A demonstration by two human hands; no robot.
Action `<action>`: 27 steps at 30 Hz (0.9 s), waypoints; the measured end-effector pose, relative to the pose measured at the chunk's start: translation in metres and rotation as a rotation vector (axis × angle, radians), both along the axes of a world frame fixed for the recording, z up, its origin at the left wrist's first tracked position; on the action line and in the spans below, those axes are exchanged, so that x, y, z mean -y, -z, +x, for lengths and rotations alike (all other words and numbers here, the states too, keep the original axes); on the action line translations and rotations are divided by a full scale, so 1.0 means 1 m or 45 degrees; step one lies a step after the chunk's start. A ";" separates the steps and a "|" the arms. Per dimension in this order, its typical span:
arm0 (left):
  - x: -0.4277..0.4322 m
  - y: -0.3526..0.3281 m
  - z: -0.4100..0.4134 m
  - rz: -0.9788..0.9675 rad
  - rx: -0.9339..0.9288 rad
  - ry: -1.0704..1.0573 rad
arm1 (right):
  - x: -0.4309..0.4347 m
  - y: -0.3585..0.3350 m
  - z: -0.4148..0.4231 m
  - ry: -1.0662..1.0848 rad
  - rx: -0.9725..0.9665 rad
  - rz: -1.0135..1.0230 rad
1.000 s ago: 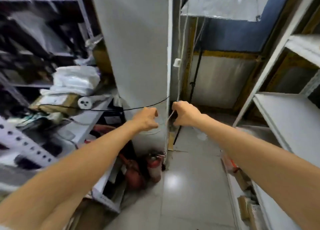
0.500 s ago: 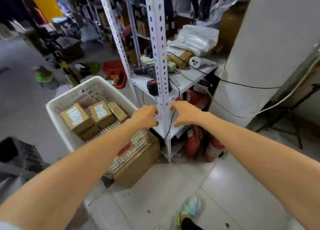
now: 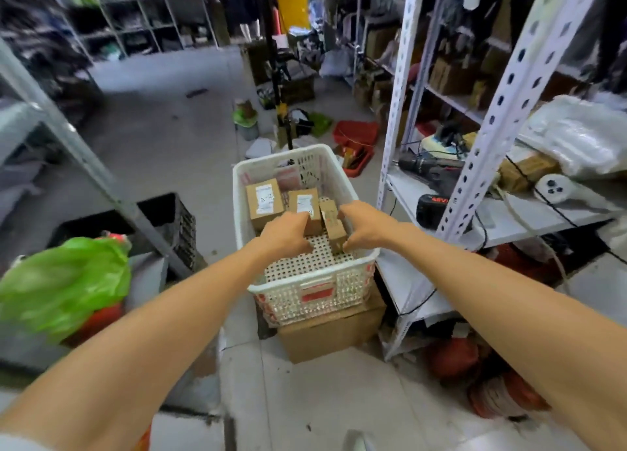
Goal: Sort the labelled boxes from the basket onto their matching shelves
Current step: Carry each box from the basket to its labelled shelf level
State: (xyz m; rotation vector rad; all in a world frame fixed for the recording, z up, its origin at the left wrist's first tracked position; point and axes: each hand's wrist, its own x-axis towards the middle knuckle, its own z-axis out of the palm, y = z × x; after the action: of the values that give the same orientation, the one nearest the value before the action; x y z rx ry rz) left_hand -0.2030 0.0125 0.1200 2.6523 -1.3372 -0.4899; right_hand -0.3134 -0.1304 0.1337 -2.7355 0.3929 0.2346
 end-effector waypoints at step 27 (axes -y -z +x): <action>0.052 0.114 0.311 -0.075 -0.313 -0.447 | 0.077 0.109 0.324 -0.019 -0.304 0.099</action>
State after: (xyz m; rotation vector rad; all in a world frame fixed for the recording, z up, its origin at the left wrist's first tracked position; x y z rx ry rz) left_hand 0.1081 -0.0394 0.0056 2.5943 -0.7852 -0.6852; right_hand 0.0105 -0.2075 0.0251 -2.6419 0.4172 0.5721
